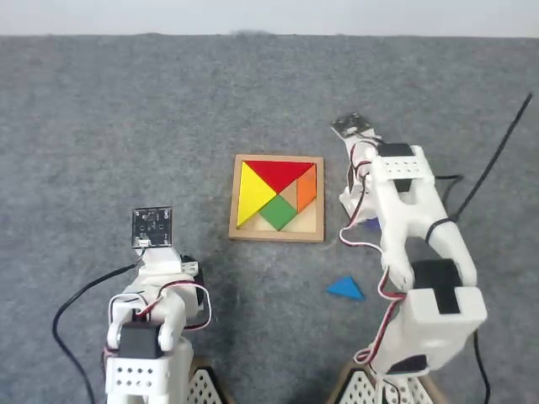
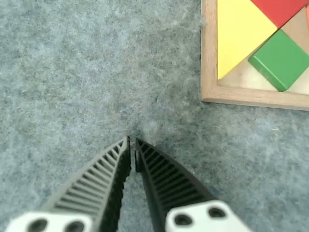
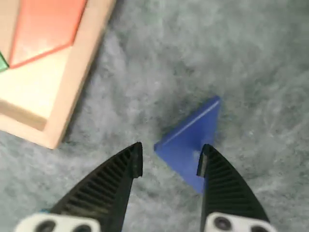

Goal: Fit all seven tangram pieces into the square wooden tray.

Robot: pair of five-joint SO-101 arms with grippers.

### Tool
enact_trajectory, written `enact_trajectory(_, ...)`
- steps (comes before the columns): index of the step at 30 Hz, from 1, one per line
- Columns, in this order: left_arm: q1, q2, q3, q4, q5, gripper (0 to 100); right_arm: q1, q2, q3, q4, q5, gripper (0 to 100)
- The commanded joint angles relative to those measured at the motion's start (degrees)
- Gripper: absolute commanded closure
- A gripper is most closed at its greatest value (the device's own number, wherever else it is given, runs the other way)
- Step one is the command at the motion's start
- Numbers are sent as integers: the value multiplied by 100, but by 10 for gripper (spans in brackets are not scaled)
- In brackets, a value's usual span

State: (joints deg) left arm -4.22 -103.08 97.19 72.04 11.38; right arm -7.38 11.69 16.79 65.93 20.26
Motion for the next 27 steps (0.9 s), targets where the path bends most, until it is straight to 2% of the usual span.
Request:
enact_trajectory(1,-35,-114,-75,26,-88,986,57,-66,-35,-295,97,768)
enact_trajectory(4,-35,-114,-75,26,-88,986,31,-13,-26,-321,105,725)
enact_trajectory(15,-35,-114,-75,26,-88,986,-215,66,466,-690,114,724)
enact_trajectory(21,-35,-114,-75,26,-88,986,-22,101,325,-585,88,724)
enact_trajectory(27,-35,-114,-75,26,-88,986,391,-1130,589,-725,-246,724)
